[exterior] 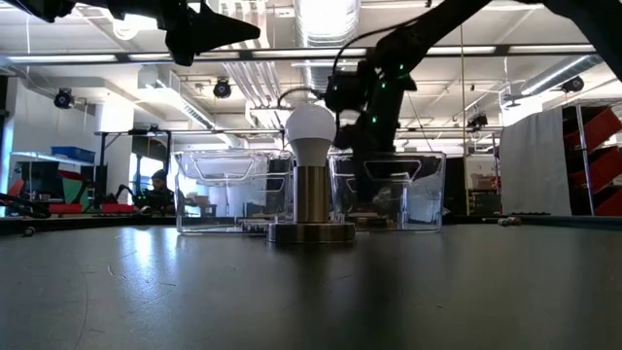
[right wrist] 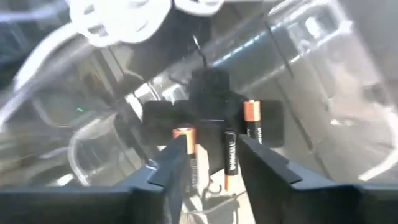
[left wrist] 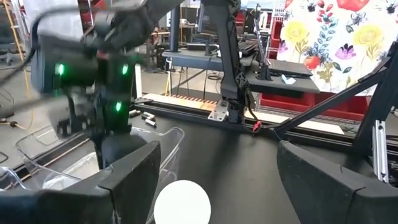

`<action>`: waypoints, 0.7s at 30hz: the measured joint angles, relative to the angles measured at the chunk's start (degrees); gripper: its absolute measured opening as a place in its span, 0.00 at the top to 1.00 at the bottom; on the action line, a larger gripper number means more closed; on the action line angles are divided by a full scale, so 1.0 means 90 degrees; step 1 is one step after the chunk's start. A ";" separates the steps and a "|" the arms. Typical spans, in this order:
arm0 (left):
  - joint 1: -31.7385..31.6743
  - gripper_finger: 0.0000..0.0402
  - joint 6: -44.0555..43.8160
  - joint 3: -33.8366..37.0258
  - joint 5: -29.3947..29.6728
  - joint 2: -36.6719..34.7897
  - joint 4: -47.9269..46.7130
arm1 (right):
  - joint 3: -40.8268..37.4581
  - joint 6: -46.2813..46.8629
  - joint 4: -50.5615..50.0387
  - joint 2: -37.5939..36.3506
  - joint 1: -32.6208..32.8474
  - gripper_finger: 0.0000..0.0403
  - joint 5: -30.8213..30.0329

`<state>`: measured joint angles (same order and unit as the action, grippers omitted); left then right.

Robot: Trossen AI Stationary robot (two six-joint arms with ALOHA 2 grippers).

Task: Sort batteries
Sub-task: Put the black battery into the right transparent bin, then put the white battery into the left transparent bin

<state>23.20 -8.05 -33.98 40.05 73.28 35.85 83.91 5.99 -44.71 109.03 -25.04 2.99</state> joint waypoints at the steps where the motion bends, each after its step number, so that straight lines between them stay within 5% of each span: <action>1: 0.0000 0.26 0.0000 0.0000 0.0000 -0.0002 -0.0003 | -0.0001 -0.0003 0.0000 -0.0132 0.0001 0.64 -0.0001; 9: 0.0000 0.26 0.0003 0.0000 0.0001 -0.0015 -0.0130 | -0.0023 0.0041 -0.0723 -0.1459 -0.0359 0.51 -0.0905; 21: 0.0000 0.26 0.0281 0.0000 -0.0034 -0.0032 -0.0193 | -0.1376 0.1609 -0.1031 -0.2319 -0.2561 0.41 -0.1667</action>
<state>23.20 -5.52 -33.98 39.75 72.99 34.11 71.52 20.47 -53.99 88.16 -48.08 -12.01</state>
